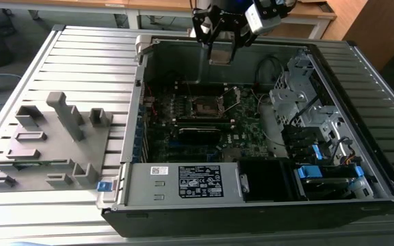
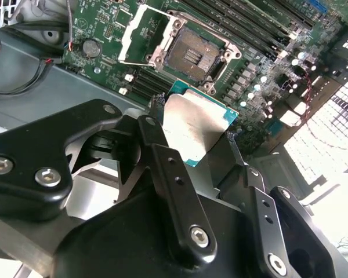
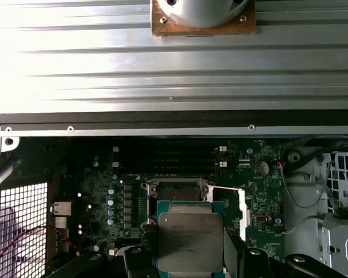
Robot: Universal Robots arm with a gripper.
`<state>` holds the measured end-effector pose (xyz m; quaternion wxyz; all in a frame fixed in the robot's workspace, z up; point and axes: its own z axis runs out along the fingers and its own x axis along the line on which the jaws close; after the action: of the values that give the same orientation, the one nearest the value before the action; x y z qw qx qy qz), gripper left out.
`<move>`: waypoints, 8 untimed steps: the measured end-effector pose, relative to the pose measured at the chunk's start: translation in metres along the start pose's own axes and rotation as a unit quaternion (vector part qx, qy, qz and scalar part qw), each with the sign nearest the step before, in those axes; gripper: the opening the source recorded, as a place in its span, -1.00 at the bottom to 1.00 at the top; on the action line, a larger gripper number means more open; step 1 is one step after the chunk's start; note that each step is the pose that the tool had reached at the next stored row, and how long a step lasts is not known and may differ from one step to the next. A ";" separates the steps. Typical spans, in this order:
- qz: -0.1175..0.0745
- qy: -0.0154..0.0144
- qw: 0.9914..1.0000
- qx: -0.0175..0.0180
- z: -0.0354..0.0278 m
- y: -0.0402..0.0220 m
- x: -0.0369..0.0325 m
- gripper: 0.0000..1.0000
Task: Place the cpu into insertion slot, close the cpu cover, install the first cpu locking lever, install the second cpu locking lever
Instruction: 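Place the cpu into insertion slot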
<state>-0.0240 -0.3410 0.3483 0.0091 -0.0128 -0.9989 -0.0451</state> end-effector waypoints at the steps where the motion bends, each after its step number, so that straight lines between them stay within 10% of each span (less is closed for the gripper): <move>1: 0.000 0.000 1.000 0.000 0.0008 -0.0001 0.0000 0.07; 8: 0.000 0.000 1.000 0.000 0.0031 -0.0003 -0.0001 0.07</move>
<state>-0.0240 -0.3410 0.3453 0.0089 -0.0128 -0.9989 -0.0452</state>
